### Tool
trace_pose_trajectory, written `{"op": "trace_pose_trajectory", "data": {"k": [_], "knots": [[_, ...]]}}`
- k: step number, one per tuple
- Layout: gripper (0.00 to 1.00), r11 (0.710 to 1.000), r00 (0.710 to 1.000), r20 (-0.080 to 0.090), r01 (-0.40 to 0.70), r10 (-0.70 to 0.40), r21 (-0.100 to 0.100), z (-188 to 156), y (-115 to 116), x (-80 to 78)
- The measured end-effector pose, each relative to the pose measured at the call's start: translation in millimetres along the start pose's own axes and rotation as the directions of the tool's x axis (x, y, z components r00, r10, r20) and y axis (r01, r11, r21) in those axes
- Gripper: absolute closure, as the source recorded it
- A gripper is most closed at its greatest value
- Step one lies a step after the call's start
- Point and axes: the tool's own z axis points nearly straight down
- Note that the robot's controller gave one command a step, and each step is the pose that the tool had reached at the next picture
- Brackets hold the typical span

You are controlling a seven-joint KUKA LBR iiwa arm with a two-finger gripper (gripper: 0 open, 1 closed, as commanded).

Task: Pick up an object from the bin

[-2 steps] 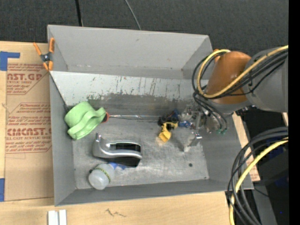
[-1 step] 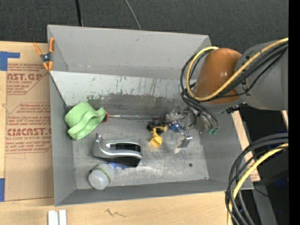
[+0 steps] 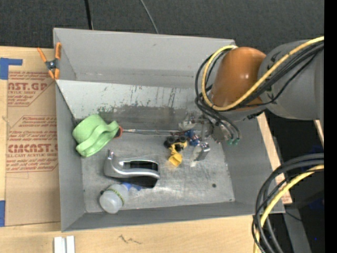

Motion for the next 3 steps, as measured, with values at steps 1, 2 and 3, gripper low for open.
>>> {"op": "trace_pose_trajectory", "data": {"k": [1, 2, 3], "knots": [[1.0, 0.958, 0.958, 0.008, -0.288, 0.288, 0.003, 50, -19, -9.0], [1.0, 0.958, 0.958, 0.008, -0.288, 0.288, 0.003, 50, -19, -9.0], [1.0, 0.958, 0.957, -0.015, -0.288, 0.288, 0.004, 1, -24, 1.1]]}}
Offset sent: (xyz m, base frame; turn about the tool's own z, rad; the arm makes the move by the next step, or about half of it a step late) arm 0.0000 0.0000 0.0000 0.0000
